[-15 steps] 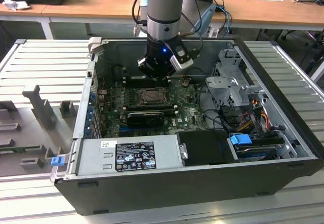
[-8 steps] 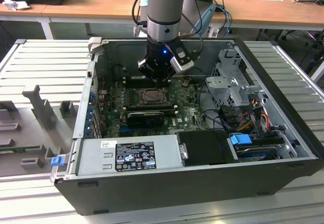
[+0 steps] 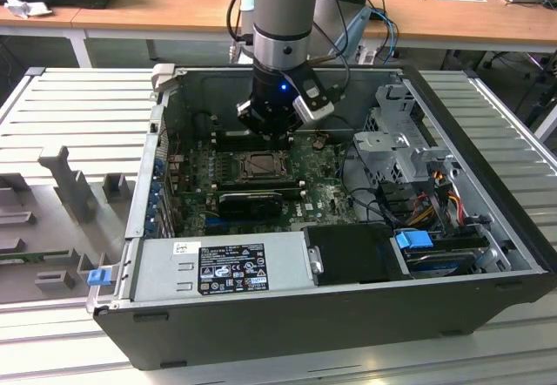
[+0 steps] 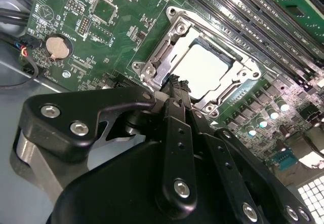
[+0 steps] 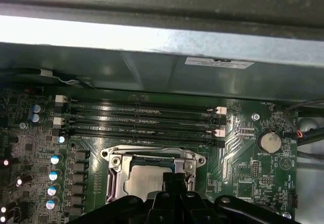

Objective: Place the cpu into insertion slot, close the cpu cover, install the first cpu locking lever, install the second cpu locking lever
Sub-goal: 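Install the second cpu locking lever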

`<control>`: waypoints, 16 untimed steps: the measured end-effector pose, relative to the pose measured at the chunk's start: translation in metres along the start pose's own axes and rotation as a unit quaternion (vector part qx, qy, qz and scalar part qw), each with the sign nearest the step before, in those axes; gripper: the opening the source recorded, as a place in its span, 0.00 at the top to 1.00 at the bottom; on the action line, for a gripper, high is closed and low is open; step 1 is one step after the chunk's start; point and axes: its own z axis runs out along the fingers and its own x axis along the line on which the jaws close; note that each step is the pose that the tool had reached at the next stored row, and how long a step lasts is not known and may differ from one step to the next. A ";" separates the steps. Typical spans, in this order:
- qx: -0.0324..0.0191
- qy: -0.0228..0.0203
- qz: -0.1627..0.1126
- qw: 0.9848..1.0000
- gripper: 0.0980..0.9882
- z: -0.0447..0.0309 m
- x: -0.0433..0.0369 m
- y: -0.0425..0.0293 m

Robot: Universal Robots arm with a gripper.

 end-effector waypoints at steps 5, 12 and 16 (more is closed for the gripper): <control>0.000 0.000 0.000 1.000 0.99 -0.0004 0.0004 -0.0050; 0.001 0.000 0.000 1.000 0.99 -0.0015 0.0006 -0.0077; 0.002 0.000 0.000 1.000 0.99 -0.0059 0.0005 -0.0078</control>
